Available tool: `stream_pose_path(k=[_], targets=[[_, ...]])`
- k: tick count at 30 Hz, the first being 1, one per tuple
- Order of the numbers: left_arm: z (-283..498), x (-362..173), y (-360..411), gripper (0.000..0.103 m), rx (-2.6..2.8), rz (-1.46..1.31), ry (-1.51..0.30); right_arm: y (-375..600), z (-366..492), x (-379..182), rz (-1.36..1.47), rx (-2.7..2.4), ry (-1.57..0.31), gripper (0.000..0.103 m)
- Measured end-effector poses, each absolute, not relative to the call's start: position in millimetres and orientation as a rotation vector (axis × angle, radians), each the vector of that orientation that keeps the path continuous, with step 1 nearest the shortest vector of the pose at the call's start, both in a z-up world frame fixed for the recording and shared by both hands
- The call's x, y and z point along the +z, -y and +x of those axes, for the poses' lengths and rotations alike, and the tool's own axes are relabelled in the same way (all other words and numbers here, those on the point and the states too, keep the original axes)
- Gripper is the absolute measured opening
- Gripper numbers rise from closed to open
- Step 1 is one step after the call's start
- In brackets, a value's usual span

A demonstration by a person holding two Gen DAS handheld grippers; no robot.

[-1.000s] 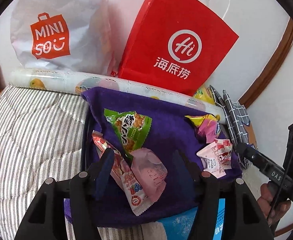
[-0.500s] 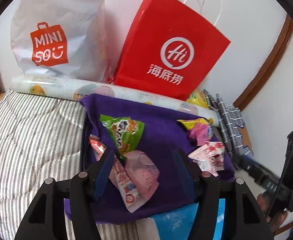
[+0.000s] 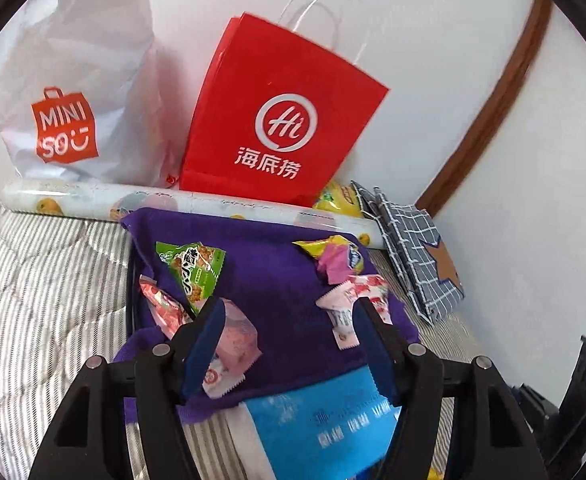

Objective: Organize snacks
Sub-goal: 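Open both tools to release the pink packets onto the towel, then grasp the yellow chip bag with the right tool while the left tool grasps the pink-red bag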

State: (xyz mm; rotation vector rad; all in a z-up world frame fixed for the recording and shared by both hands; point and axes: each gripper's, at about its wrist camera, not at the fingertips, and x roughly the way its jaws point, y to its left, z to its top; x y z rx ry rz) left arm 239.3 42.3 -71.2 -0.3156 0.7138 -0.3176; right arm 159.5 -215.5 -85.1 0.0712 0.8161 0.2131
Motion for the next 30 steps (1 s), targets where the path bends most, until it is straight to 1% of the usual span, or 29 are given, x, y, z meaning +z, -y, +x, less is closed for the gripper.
stream_pose_path(k=[2, 6, 11, 21, 26, 27, 28, 29, 30], targets=[[223, -69, -45, 0.068, -0.319, -0.305, -0.703, 215, 142, -89, 0.088, 0.271, -0.813, 0.080], [197, -68, -53, 0.068, -0.305, -0.272, -0.702, 207, 119, -98, 0.132, 0.362, -0.789, 0.080], [166, -69, -75, 0.069, -0.279, -0.275, -0.718, 186, 110, -117, 0.090, 0.396, -0.800, 0.080], [127, -82, -93, 0.070, -0.216, -0.237, -0.746, 159, 123, -148, -0.048, 0.369, -0.832, 0.080], [114, -89, -94, 0.070, -0.213, -0.227, -0.768, 153, 137, -165, -0.070, 0.370, -0.894, 0.080], [111, -92, -93, 0.070, -0.215, -0.228, -0.776, 154, 141, -167, -0.049, 0.383, -0.906, 0.076], [108, -96, -92, 0.070, -0.220, -0.235, -0.784, 157, 141, -167, -0.010, 0.404, -0.905, 0.066], [106, -99, -90, 0.070, -0.228, -0.238, -0.791, 162, 142, -166, 0.024, 0.415, -0.904, 0.061], [104, -102, -87, 0.070, -0.237, -0.238, -0.802, 164, 142, -165, 0.046, 0.424, -0.903, 0.054]])
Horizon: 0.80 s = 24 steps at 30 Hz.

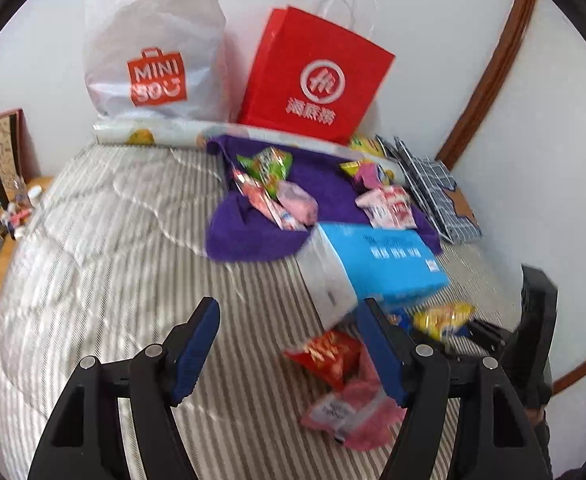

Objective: Organize snacks

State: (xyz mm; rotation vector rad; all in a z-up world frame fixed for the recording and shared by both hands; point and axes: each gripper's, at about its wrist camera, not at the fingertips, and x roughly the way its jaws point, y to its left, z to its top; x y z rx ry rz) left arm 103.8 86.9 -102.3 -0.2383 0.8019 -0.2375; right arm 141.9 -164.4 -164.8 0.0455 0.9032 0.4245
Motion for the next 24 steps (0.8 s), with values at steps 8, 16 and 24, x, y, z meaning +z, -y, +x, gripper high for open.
stream_pose_path(k=[8, 16, 24], targets=[[81, -115, -51, 0.070, -0.381, -0.199, -0.836, 186, 128, -152, 0.064, 0.398, -0.840, 0.046], [69, -133, -18, 0.077, -0.382, -0.073, -0.867, 216, 108, -138, 0.058, 0.347, -0.791, 0.046], [77, -152, -3, 0.076, -0.374, -0.048, -0.910, 237, 94, -138, 0.085, 0.326, -0.779, 0.046]])
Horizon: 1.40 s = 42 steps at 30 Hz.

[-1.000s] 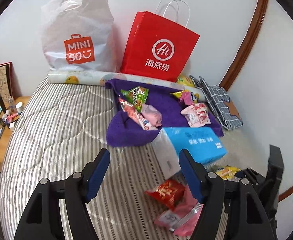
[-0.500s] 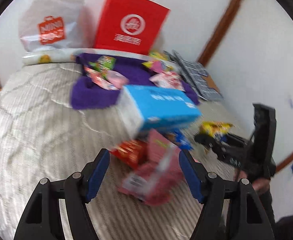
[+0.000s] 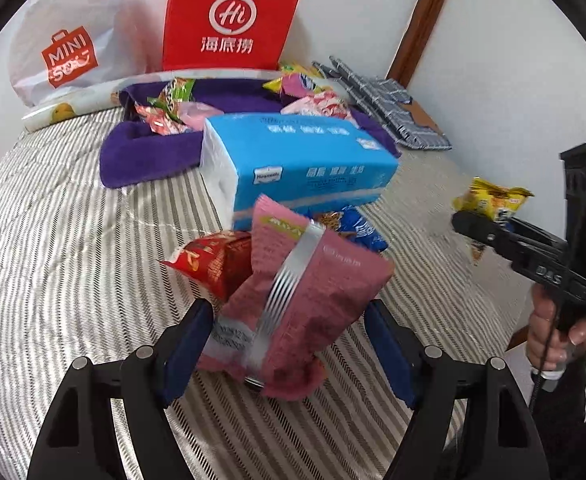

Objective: Organize snacks

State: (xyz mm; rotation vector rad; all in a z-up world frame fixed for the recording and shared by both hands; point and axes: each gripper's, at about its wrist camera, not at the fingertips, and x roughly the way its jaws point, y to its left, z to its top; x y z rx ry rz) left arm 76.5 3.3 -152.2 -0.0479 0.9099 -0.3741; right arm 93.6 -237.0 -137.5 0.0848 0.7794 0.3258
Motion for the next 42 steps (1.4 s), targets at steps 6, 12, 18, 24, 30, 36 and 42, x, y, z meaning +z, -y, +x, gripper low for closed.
stream_pose_path(k=[6, 12, 18, 24, 30, 36, 42], targets=[[80, -157, 4, 0.061, -0.377, -0.051, -0.925, 245, 91, -144, 0.094, 0.310, -0.784, 0.046], [76, -151, 2, 0.047, -0.408, -0.079, -0.911, 253, 90, -150, 0.115, 0.292, -0.792, 0.046], [68, -139, -3, 0.046, -0.456, -0.120, -0.868, 254, 90, -149, 0.110, 0.286, -0.791, 0.046], [63, -122, -8, 0.046, -0.471, -0.140, -0.814, 248, 92, -142, 0.085, 0.292, -0.778, 0.046], [69, -112, -15, 0.046, -0.437, -0.173, -0.783, 241, 98, -135, 0.067, 0.288, -0.770, 0.046], [82, -102, -24, 0.046, -0.411, -0.221, -0.756, 236, 105, -126, 0.061, 0.284, -0.764, 0.046], [98, -94, -36, 0.046, -0.375, -0.284, -0.744, 231, 116, -114, 0.057, 0.274, -0.752, 0.046]])
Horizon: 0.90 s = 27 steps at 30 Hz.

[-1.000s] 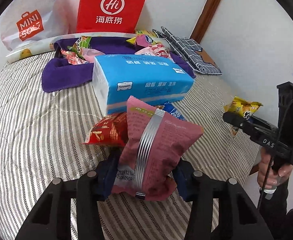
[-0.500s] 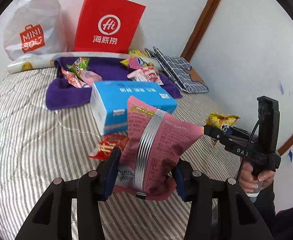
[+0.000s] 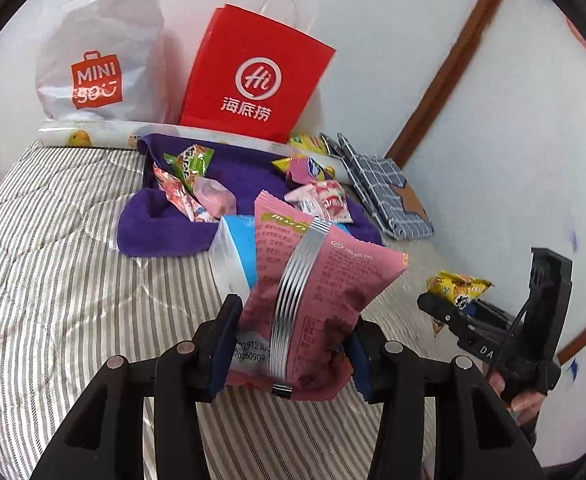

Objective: Organize snacks

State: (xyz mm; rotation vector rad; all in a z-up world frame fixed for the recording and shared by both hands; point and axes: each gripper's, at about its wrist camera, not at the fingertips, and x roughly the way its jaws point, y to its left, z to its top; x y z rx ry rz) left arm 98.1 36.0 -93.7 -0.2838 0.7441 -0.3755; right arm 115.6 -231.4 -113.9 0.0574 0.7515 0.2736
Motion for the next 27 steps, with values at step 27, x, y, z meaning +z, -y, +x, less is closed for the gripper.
stream_pose_path(k=[27], targets=[[161, -54, -46, 0.046, -0.251, -0.233, -0.653, 206, 190, -46, 0.089, 0.275, -0.699, 0.045]])
